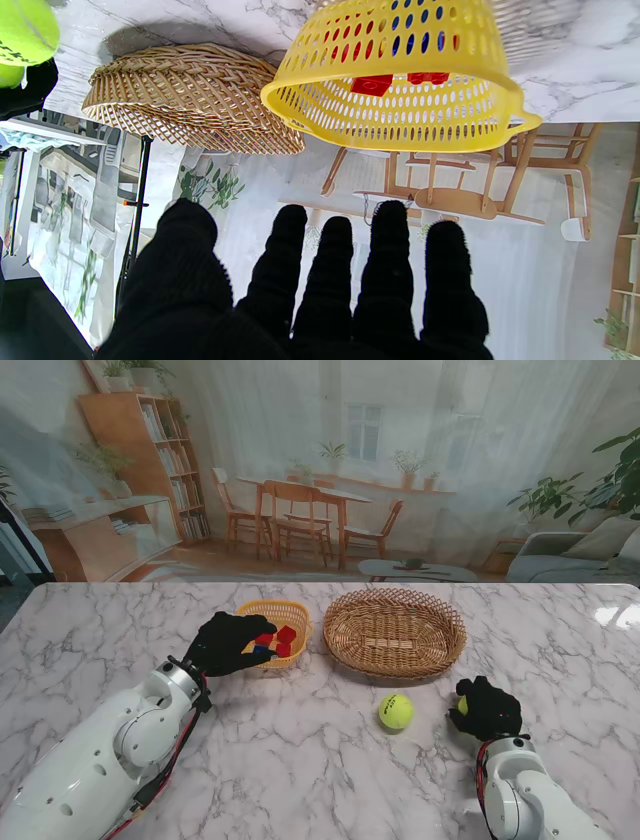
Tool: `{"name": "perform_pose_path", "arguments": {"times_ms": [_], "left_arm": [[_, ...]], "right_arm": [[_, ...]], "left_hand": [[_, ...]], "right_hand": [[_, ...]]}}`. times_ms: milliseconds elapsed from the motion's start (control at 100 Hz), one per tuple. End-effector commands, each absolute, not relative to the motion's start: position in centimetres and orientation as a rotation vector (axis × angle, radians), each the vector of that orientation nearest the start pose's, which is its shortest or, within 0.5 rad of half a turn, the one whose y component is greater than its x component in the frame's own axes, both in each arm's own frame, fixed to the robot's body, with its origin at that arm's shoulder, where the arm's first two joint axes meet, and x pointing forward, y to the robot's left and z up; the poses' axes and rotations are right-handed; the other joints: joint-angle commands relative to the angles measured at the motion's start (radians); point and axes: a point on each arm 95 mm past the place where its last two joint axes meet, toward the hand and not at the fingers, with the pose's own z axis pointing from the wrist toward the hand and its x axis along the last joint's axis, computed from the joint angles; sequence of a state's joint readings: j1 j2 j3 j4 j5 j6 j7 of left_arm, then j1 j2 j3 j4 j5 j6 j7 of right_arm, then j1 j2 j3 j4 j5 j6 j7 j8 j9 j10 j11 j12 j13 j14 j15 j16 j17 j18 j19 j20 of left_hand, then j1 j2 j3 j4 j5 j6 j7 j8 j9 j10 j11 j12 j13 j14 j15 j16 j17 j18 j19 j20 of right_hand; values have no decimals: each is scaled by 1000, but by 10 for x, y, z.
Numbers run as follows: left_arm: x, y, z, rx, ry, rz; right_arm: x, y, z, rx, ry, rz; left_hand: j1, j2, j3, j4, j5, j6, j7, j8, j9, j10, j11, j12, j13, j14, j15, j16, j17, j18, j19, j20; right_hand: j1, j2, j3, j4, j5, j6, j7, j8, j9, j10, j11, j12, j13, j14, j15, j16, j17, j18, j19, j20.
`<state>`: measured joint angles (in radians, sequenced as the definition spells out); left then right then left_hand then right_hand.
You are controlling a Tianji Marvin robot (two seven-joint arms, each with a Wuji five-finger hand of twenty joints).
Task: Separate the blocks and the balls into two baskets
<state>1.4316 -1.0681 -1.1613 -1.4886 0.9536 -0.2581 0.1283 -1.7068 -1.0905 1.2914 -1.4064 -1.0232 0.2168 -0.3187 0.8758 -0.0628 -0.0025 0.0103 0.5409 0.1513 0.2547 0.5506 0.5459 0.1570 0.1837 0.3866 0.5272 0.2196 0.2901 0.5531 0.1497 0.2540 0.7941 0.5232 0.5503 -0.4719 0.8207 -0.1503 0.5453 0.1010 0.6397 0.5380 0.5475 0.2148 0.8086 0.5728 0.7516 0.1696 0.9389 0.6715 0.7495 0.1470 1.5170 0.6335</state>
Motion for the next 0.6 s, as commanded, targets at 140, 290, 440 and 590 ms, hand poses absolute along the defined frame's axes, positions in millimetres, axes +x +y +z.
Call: {"name": "perform_pose_path", "arguments": {"times_ms": [140,290,440,590], "left_arm": [[429,-7,-308,-1008,1577,-1695],[429,-6,-308,-1011,1573,-1695],[430,-6,-308,-1010,1572,-1694],[430,-6,-308,-1009,1574,-1693]], "right_arm": [[355,-89,-388,1259,1229,1162],[357,-90,-373,1217,1221,1196],[362,-88,-355,1179,1222,1246],[372,-82,-337,1152,1239,1295]], "left_hand": [[-8,49,-20,-7,-11,-10,-13,-2,-36,8,-24,-7,-27,3,-18,-4,-16,16,-22,22],[-5,50,-18,-6,-9,-8,-12,-1,-36,9,-24,-7,-27,3,-17,-3,-16,17,-23,22],[-6,50,-19,-7,-7,-10,-11,0,-36,7,-23,-7,-28,2,-17,-3,-16,15,-23,23],[-6,50,-19,-7,-6,-9,-10,0,-37,9,-23,-7,-28,3,-17,-3,-16,14,-23,22]], "right_hand": [[193,29,81,-22,-6,22,72,-55,17,19,35,10,57,-55,131,27,48,-70,53,-13],[202,27,81,-25,-6,23,81,-65,20,18,33,9,60,-56,130,27,51,-70,54,-15],[198,26,80,-24,-6,24,84,-74,21,19,30,8,61,-56,129,26,51,-70,54,-16],[190,26,82,-20,-6,22,83,-80,20,19,28,7,58,-56,125,25,45,-64,49,-19]]}}
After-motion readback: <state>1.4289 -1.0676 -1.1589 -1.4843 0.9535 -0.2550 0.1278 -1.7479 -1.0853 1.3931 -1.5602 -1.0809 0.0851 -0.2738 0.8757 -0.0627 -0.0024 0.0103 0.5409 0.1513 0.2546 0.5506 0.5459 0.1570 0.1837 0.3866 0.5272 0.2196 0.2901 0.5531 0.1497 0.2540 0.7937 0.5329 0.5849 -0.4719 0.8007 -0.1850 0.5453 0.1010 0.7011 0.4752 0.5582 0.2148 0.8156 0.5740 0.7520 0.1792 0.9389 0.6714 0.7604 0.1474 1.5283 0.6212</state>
